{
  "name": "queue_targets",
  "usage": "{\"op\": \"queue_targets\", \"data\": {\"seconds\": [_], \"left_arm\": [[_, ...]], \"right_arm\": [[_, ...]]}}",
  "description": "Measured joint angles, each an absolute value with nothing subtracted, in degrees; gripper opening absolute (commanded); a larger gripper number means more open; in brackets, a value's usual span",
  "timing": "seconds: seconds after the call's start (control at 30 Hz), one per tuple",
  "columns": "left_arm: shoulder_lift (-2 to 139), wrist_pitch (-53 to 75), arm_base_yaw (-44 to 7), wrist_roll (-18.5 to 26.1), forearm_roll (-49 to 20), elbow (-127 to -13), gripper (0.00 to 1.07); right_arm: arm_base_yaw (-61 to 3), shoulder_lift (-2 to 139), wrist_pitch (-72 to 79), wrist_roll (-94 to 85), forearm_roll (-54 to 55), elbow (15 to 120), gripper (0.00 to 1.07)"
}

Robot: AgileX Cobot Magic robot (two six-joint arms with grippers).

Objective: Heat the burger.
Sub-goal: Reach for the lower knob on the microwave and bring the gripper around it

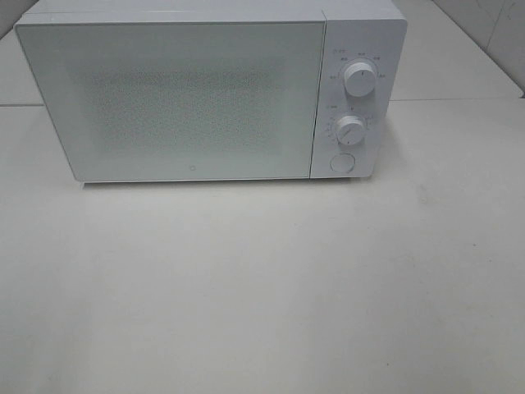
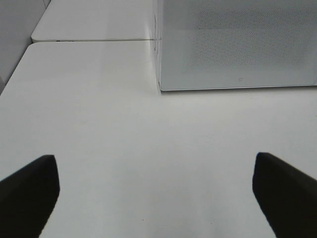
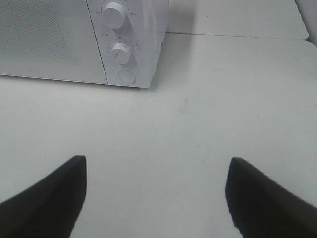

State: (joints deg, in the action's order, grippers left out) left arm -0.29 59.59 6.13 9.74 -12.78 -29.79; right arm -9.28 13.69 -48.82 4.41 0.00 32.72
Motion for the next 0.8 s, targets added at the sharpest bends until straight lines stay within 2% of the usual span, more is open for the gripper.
{"op": "queue_targets", "data": {"seconds": [0.8], "left_arm": [[-0.3,59.6,6.1,9.7,-12.8,-29.8,0.98]], "right_arm": [[-9.3,38.0,-23.3,4.5,0.0,32.1,0.75]]}}
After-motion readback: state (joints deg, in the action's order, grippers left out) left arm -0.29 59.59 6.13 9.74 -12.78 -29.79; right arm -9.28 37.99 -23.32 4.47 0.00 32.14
